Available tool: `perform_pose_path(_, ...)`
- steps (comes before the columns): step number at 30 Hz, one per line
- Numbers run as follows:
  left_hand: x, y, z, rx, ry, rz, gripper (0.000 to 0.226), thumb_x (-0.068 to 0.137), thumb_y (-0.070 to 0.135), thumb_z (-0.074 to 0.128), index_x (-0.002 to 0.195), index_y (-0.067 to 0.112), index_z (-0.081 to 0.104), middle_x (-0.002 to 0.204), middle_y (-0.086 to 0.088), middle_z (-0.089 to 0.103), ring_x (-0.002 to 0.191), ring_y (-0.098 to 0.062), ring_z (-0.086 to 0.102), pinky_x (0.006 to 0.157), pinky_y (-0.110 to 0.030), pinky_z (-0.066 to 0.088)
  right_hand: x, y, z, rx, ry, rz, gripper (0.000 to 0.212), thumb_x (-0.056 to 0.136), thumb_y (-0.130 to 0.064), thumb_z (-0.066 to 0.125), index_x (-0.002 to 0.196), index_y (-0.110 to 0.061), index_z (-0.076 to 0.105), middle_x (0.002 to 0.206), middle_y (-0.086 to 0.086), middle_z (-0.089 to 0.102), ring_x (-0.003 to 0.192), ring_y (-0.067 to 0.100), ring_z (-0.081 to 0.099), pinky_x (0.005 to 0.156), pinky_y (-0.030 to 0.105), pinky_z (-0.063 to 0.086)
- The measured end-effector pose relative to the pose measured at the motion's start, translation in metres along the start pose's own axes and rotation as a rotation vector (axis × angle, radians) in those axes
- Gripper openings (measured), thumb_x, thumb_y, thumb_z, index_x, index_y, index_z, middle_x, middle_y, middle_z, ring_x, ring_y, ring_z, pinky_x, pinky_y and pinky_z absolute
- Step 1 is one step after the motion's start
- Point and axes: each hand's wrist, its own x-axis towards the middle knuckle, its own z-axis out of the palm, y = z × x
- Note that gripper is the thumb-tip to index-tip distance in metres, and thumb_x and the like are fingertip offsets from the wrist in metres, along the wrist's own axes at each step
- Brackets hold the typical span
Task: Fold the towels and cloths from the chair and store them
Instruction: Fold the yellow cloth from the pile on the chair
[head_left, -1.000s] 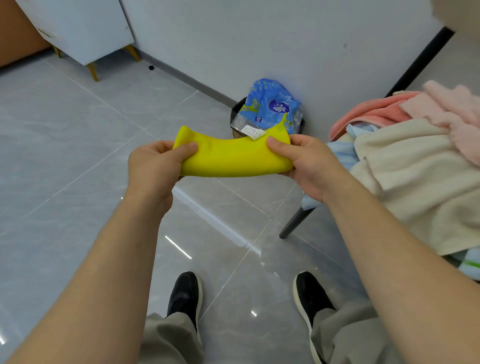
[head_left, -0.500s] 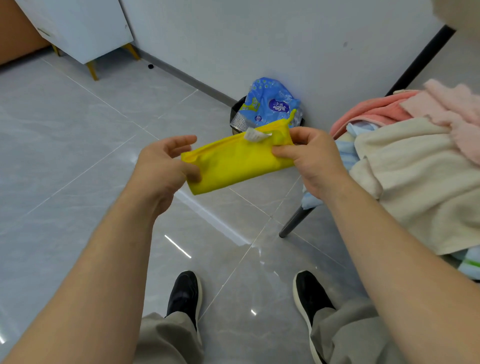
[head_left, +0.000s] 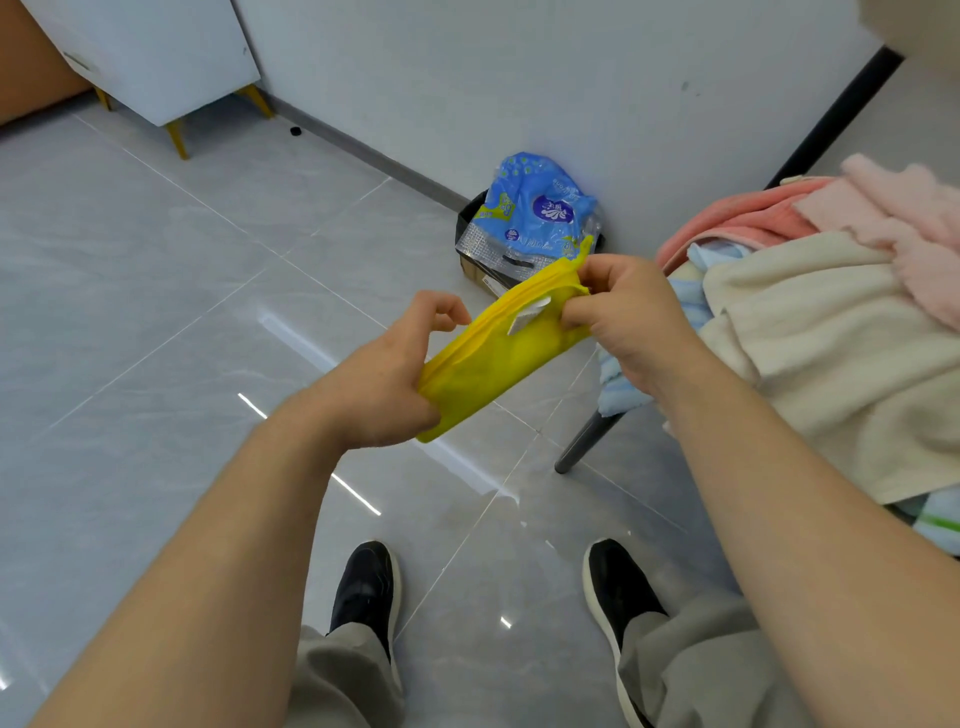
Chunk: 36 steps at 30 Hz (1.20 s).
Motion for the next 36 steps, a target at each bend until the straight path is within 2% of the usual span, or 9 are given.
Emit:
perform_pose_path(5,0.003,0.004,0.002,0.132,0.033,0.036,0.073,0.078,-0.005,0.064,0.128,0.043,0.039,0.098,0.022,0.044,0.077,-0.002,0.049,0.057,-0.015,0.037,0.003,0.002,-0.003,-0.024,0.112,0.053,0.020,0.069,0.006,0.060,0.085,0.003,0.070,0.073,0.009,0.061,0.068,0.015,0.050,0.062,0.028,0.046)
perform_pose_path(10,0.006,0.003,0.004,0.227,0.072,0.066,0.069,0.078,-0.003,0.064,0.136,0.032,0.050,0.111,0.010,0.045,0.094,-0.015,0.047,0.064,-0.017,0.041,0.005,0.001,-0.004,-0.037,0.149,0.067,0.023,0.070,0.010,0.058,0.085,-0.001,0.072,0.075,0.010,0.065,0.069,0.015,0.054,0.063,0.029,0.051)
perform_pose_path(13,0.006,0.003,0.004,0.282,0.093,0.057,0.049,0.076,-0.004,0.061,0.113,0.027,0.069,0.098,0.001,0.060,0.089,-0.022,0.056,0.070,-0.032,0.051,0.004,0.002,-0.004,-0.040,0.081,0.043,0.024,0.068,0.010,0.057,0.086,0.000,0.069,0.084,0.026,0.066,0.072,0.019,0.056,0.070,0.039,0.057)
perform_pose_path(16,0.009,-0.004,0.003,0.355,0.152,0.029,0.029,0.070,-0.004,0.058,0.083,0.019,0.070,0.078,-0.007,0.061,0.076,-0.028,0.057,0.063,-0.036,0.049,0.002,0.001,-0.006,-0.027,-0.036,0.028,0.025,0.069,0.006,0.064,0.087,-0.009,0.074,0.090,0.024,0.070,0.076,0.020,0.062,0.079,0.046,0.059)
perform_pose_path(19,0.012,-0.010,0.000,0.400,0.242,-0.010,0.030,0.069,-0.001,0.058,0.085,0.018,0.075,0.077,-0.010,0.064,0.075,-0.030,0.059,0.062,-0.039,0.052,-0.001,-0.001,-0.009,-0.121,-0.202,-0.014,0.025,0.071,-0.006,0.084,0.087,-0.024,0.076,0.080,0.005,0.070,0.076,0.009,0.062,0.074,0.036,0.056)
perform_pose_path(22,0.011,-0.013,-0.002,0.381,0.265,-0.050,0.032,0.072,0.005,0.059,0.089,0.024,0.079,0.075,-0.007,0.068,0.071,-0.026,0.059,0.060,-0.035,0.053,-0.006,-0.004,-0.009,-0.327,-0.263,-0.061,0.023,0.067,-0.027,0.091,0.081,-0.029,0.073,0.084,-0.003,0.070,0.076,0.010,0.062,0.075,0.040,0.056)
perform_pose_path(26,0.009,-0.018,-0.005,0.454,0.264,-0.035,0.031,0.064,0.023,0.050,0.080,0.029,0.076,0.067,-0.001,0.063,0.071,-0.026,0.053,0.060,-0.032,0.041,-0.009,-0.004,-0.003,-0.623,-0.363,-0.138,0.018,0.067,-0.039,0.089,0.075,-0.035,0.072,0.098,-0.003,0.068,0.091,0.017,0.064,0.084,0.041,0.054)
perform_pose_path(30,0.008,-0.018,-0.007,0.614,0.219,-0.090,0.036,0.074,0.006,0.058,0.092,0.033,0.073,0.080,0.002,0.065,0.079,-0.024,0.050,0.072,-0.030,0.031,-0.012,-0.004,0.000,-0.841,-0.415,-0.213,0.016,0.075,-0.039,0.083,0.083,-0.025,0.081,0.107,-0.008,0.063,0.092,0.011,0.058,0.084,0.035,0.050)
perform_pose_path(36,0.008,-0.015,-0.003,0.735,0.147,-0.116,0.046,0.075,0.002,0.055,0.102,0.037,0.070,0.082,0.004,0.062,0.078,-0.023,0.049,0.073,-0.031,0.031,-0.011,-0.002,0.004,-0.950,-0.437,-0.240,0.018,0.079,-0.043,0.077,0.083,-0.026,0.081,0.093,-0.010,0.071,0.081,0.014,0.061,0.077,0.034,0.054)
